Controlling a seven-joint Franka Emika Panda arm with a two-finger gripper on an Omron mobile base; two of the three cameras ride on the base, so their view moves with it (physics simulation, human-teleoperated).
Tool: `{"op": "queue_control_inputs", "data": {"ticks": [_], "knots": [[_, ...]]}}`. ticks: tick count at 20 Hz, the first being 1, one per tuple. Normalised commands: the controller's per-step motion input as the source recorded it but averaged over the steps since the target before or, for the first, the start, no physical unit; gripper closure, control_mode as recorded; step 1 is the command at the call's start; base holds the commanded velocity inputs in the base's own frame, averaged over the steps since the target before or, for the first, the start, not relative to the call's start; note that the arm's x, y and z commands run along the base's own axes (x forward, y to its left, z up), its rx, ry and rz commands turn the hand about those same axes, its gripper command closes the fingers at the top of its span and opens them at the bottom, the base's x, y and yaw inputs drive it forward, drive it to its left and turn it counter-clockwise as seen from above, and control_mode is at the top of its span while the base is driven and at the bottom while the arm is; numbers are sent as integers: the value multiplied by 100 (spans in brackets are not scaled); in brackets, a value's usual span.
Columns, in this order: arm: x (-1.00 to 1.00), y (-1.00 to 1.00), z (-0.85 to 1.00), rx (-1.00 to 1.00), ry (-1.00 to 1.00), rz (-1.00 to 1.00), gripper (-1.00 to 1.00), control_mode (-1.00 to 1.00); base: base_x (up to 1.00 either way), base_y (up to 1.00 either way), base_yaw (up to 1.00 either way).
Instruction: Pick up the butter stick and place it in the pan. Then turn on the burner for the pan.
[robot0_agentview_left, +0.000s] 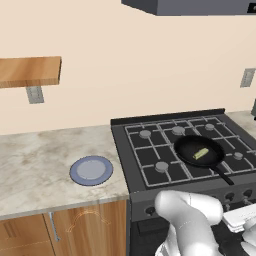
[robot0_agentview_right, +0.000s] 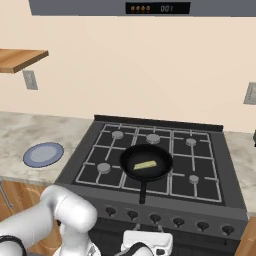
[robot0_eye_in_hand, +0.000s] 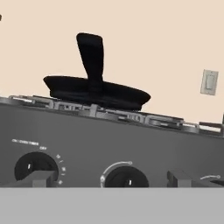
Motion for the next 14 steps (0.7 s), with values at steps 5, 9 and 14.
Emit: {"op": "queue_control_inputs", "data": {"ticks": [5, 9, 14], "knots": [[21, 0, -9, 0, 0, 0, -100, -100, 0, 0, 0], [24, -1, -6, 4, 0, 0, -100, -100, 0, 0, 0], [17, -17, -7, 4, 0, 1, -100, -100, 0, 0, 0]]}}
